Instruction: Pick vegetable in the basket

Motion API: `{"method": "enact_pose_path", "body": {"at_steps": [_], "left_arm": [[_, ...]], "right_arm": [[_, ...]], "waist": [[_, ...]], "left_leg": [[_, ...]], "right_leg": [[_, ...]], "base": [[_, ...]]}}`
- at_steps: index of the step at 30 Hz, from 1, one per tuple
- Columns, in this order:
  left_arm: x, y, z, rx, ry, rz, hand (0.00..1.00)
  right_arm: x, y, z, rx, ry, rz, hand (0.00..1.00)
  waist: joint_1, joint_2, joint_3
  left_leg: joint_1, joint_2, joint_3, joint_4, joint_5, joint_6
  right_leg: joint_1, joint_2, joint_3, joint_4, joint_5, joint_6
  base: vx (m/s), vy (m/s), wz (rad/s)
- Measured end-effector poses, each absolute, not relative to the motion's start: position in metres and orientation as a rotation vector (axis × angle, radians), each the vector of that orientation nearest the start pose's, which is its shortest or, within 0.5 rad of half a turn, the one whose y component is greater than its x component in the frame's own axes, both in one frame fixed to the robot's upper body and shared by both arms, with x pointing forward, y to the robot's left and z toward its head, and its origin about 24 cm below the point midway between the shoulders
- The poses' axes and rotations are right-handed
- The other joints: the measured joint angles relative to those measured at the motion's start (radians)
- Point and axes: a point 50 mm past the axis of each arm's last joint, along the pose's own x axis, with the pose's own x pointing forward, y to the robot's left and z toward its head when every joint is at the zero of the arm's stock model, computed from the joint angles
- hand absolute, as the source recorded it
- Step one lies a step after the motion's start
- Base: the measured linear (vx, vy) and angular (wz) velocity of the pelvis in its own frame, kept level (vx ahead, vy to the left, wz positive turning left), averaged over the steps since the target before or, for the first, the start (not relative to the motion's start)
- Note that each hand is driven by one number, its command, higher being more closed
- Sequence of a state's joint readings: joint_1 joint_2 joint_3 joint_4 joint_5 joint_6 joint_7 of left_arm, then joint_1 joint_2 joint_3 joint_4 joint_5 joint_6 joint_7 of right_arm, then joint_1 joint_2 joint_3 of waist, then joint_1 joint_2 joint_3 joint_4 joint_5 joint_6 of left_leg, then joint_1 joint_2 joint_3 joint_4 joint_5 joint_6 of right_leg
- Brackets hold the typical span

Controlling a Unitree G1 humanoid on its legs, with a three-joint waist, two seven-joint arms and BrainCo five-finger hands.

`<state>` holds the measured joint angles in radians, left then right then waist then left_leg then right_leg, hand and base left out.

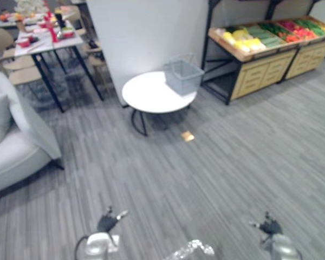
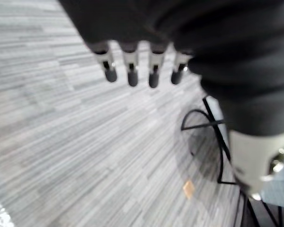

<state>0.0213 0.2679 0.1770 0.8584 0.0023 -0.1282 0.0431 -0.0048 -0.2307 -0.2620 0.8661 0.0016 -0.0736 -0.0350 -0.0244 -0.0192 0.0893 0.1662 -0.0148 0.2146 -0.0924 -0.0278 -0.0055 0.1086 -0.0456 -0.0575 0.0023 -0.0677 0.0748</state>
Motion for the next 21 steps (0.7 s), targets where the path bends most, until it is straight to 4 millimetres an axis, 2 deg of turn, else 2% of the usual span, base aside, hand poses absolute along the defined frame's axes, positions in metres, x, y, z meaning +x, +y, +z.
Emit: {"method": "enact_pose_path", "body": {"at_steps": [3,6,8,10,12,17,18,20,21], "left_arm": [[0.163,0.275,-0.103,0.211,0.715,0.308,0.00],[0.160,0.275,-0.105,0.211,0.723,0.310,0.00],[0.160,0.273,-0.106,0.205,0.723,0.312,0.00],[0.158,0.270,-0.108,0.198,0.731,0.315,0.00],[0.151,0.269,-0.111,0.194,0.753,0.325,0.00],[0.137,0.268,-0.121,0.181,0.815,0.337,0.00],[0.134,0.266,-0.122,0.175,0.823,0.336,0.00],[0.132,0.264,-0.123,0.155,0.825,0.350,0.00],[0.130,0.266,-0.123,0.156,0.826,0.354,0.00]], "right_arm": [[0.178,-0.276,-0.099,-0.166,0.717,-0.332,0.00],[0.179,-0.272,-0.100,-0.172,0.723,-0.285,0.00],[0.183,-0.270,-0.099,-0.175,0.716,-0.269,0.00],[0.188,-0.270,-0.096,-0.173,0.704,-0.265,0.00],[0.192,-0.268,-0.095,-0.171,0.694,-0.263,0.00],[0.192,-0.261,-0.098,-0.158,0.701,-0.255,0.00],[0.186,-0.261,-0.101,-0.156,0.716,-0.259,0.00],[0.172,-0.260,-0.107,-0.162,0.749,-0.258,0.00],[0.171,-0.257,-0.107,-0.170,0.744,-0.244,0.00]], "waist": [[0.001,0.002,0.004],[-0.001,0.004,0.018],[0.000,0.010,0.044],[0.000,0.011,0.067],[0.002,0.000,0.078],[-0.002,-0.016,0.082],[-0.003,-0.010,0.083],[-0.003,0.008,0.078],[0.000,0.020,0.095]], "left_leg": [[0.008,0.005,0.019,0.000,-0.013,-0.017],[0.011,0.010,0.021,0.012,-0.028,-0.023],[0.010,0.018,0.027,0.037,-0.036,-0.024],[0.007,0.022,0.037,0.053,-0.039,-0.028],[-0.003,0.022,0.057,0.066,-0.063,-0.022],[-0.029,0.024,0.087,0.101,-0.093,-0.038],[-0.036,0.037,0.087,0.127,-0.104,-0.048],[-0.123,0.115,0.104,0.331,-0.201,-0.102],[-0.214,0.184,0.103,0.568,-0.221,-0.094]], "right_leg": [[0.001,0.005,0.010,0.001,0.000,0.000],[-0.001,0.009,0.015,0.012,-0.001,-0.002],[-0.033,0.013,0.028,0.087,-0.019,-0.025],[-0.087,0.014,0.041,0.195,-0.044,-0.032],[-0.149,0.010,0.041,0.295,-0.087,-0.032],[-0.162,-0.013,-0.040,0.289,-0.156,-0.031],[-0.151,-0.009,-0.060,0.275,-0.159,-0.033],[-0.129,0.023,-0.078,0.238,-0.163,-0.043],[-0.101,0.049,-0.080,0.220,-0.162,-0.058]], "base": [[0.05,-0.022,-0.14],[0.02,-0.039,-0.11],[-0.04,-0.020,-0.15],[-0.08,-0.009,-0.18],[-0.10,-0.021,-0.25],[-0.08,-0.074,-0.21],[-0.01,-0.147,0.00],[0.06,-0.169,0.01],[0.12,-0.208,-0.12]]}}
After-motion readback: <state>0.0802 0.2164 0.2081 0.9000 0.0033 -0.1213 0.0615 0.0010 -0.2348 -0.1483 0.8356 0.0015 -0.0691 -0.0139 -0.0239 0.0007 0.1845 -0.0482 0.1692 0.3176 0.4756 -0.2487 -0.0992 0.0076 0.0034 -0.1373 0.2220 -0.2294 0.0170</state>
